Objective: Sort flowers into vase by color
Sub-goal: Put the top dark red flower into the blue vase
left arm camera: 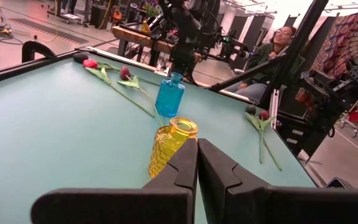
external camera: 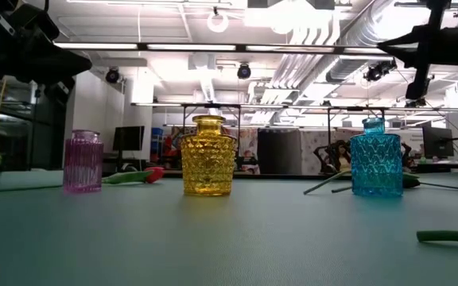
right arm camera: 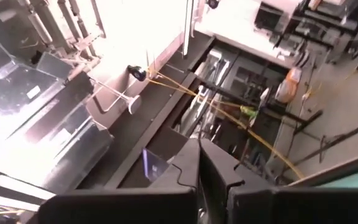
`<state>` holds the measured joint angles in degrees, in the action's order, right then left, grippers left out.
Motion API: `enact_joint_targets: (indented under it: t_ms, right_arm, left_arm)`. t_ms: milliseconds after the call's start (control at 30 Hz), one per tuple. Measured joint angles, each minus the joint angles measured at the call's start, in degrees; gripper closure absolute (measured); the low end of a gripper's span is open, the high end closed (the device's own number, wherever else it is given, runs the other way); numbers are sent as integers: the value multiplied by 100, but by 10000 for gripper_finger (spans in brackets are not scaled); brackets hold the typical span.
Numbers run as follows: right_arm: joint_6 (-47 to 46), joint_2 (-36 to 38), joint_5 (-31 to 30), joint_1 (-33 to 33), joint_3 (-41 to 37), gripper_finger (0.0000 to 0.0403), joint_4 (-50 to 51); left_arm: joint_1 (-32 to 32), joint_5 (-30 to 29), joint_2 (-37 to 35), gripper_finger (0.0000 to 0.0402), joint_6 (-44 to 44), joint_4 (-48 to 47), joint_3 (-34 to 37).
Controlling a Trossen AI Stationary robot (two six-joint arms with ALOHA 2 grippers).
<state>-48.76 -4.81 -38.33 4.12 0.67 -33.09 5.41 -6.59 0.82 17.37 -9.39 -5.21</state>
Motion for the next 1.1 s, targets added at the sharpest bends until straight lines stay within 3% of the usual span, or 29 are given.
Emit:
enact_joint_targets:
  t_ms: [133,267,433,567,667,767,867,967,1100]
  right_arm:
    - [-342,-931,3,0,19,402,-909]
    - [277,-2221,-197,3,582,402,-1528]
    - [1200,-3801,-268,85,1744,402,-1277]
    - [2305,-4679,-1011,330,2685,402,-813]
    - [2099,-4915,-1009,652,3320,402,459]
    - [585,-4914,-393,1028,3932,400,2749]
    - [-257,-4914,317,1389,4280,382,5032]
    - [-1127,-4912,1147,1683,4287,336,6409]
    - [-1875,-4969,2198,1679,4012,249,7044]
  left_arm:
    - [0,0,0,401,1,-1,0]
    - [0,0,0,401,0,0,0]
    - [0,-1,-1,402,1,0,0]
    - [0,0,0,401,2,1,0]
    - [0,-2,0,402,2,1,0]
    - [0,0,0,402,1,0,0]
    - [-2,0,0,401,1,1,0]
    - [-1,0,-2,401,2,3,0]
    - [0,0,-2,401,2,2,-2]
